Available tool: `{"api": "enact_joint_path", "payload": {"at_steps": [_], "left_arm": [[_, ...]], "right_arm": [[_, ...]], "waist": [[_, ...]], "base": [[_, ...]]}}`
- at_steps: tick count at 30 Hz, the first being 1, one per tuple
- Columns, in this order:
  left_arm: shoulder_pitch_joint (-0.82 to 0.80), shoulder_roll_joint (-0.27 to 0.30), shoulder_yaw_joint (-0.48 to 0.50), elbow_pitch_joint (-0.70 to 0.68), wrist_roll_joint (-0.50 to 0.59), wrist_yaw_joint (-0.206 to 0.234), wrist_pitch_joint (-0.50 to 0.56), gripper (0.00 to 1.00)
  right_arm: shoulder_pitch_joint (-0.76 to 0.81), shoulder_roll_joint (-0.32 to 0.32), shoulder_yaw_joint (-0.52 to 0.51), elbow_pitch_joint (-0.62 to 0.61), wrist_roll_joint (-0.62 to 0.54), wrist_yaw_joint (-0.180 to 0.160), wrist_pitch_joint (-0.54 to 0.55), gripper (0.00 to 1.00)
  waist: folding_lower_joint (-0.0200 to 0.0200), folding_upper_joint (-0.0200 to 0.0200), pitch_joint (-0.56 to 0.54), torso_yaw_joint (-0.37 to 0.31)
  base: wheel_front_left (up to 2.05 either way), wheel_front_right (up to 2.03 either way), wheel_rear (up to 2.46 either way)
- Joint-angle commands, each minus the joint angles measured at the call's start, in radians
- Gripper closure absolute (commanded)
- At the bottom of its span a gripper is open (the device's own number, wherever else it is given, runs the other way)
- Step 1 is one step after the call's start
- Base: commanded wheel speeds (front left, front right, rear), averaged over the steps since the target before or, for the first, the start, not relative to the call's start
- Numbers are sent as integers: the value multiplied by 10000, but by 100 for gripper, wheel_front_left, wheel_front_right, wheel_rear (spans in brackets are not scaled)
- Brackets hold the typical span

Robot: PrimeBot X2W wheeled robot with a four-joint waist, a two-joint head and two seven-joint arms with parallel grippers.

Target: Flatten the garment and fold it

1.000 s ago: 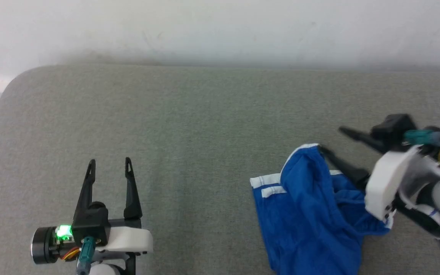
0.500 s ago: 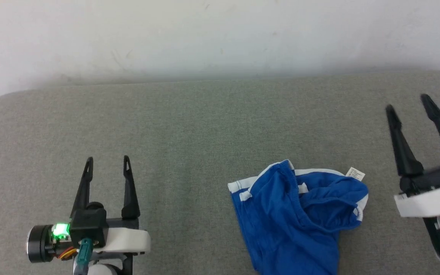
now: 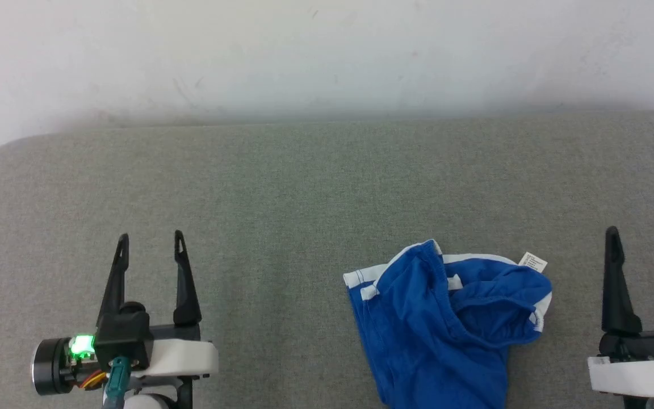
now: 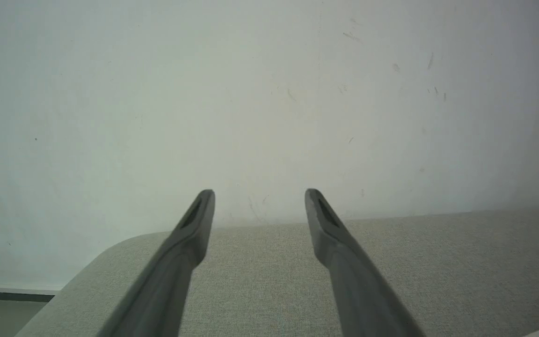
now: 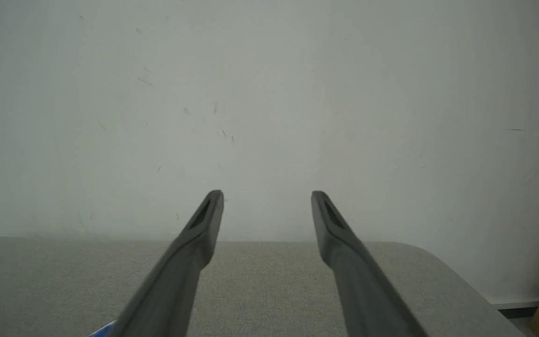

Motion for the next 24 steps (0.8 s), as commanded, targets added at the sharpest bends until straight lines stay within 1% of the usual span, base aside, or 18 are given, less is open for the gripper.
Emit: {"api": "enact_joint_path", "payload": {"at_steps": [1,4,9,10,12,14,18,21,22,24], "left_arm": [[134,-4,73,-8,-72,-8,-47,0],[205,-14,101,1,-86,-62,-47,0],[210,-22,121,8,-71,-133,-47,0],[193,-25,120,17,-63,-150,-47,0],[150,-33,116,49,-53,-181,-47,0],[111,-40,107,83,-45,-217,-47,0],[90,-59,98,117,-39,-270,-47,0],[50,-97,93,110,-36,-279,-47,0],[14,-117,76,111,-33,-284,-47,0],[-80,-168,30,135,-36,-298,-47,0]], "right_arm": [[81,36,-68,-48,275,-11,-45,0],[-26,41,-149,-137,483,-11,-45,0],[-759,-21,-114,-306,262,-11,-46,0],[-982,-187,-22,-208,270,-11,-46,0],[-1388,-805,390,239,354,-11,59,0],[-1786,-1676,1111,804,616,-11,1198,0],[-2556,-3580,3021,1416,1973,-11,4773,0],[-3090,-4490,4158,1726,3599,-11,7110,0],[-3254,-4759,4500,1863,4037,-11,7731,0],[-3595,-5136,5080,2191,4709,-11,8625,0]], "waist": [[1,0,-37,-12],[1,0,-77,-42],[1,0,-89,-70],[1,0,-89,-70],[1,0,-104,-58],[1,0,-108,-38],[1,0,-65,15],[1,0,89,82],[1,0,168,120],[1,0,346,216]], "base": [[0,0,0],[0,0,0],[0,0,0],[0,0,0],[0,0,0],[0,0,0],[0,0,0],[0,0,0],[0,0,0],[0,0,0]]}}
